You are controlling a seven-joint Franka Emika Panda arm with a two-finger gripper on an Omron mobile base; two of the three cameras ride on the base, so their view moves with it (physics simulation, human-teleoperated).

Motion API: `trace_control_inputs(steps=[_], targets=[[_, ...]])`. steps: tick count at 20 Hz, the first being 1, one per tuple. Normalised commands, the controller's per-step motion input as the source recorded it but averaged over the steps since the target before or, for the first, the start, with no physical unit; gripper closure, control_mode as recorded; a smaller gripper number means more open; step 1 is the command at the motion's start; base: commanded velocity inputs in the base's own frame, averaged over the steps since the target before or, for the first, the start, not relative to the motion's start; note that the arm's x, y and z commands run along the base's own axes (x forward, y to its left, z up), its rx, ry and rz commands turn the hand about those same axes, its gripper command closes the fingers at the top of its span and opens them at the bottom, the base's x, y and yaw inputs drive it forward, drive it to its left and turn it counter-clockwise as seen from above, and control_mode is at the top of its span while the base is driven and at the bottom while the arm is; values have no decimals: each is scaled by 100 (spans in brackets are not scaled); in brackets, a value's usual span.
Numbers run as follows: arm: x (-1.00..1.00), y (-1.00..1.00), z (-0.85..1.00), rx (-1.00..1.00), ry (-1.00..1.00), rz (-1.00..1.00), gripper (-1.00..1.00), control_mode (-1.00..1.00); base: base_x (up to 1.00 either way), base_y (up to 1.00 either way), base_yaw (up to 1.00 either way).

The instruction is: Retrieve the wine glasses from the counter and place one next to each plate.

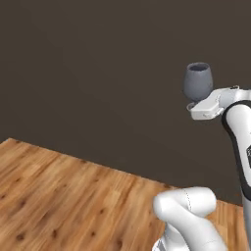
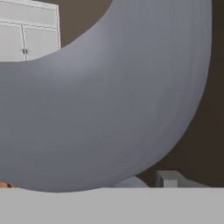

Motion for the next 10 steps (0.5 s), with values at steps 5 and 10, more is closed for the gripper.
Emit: trace_control_inputs(steps=[5, 10], targets=[[0, 0, 0, 0, 0, 0, 100, 100, 88, 0, 73], [0, 0, 0, 0, 0, 0, 100, 100, 88, 0, 74]])
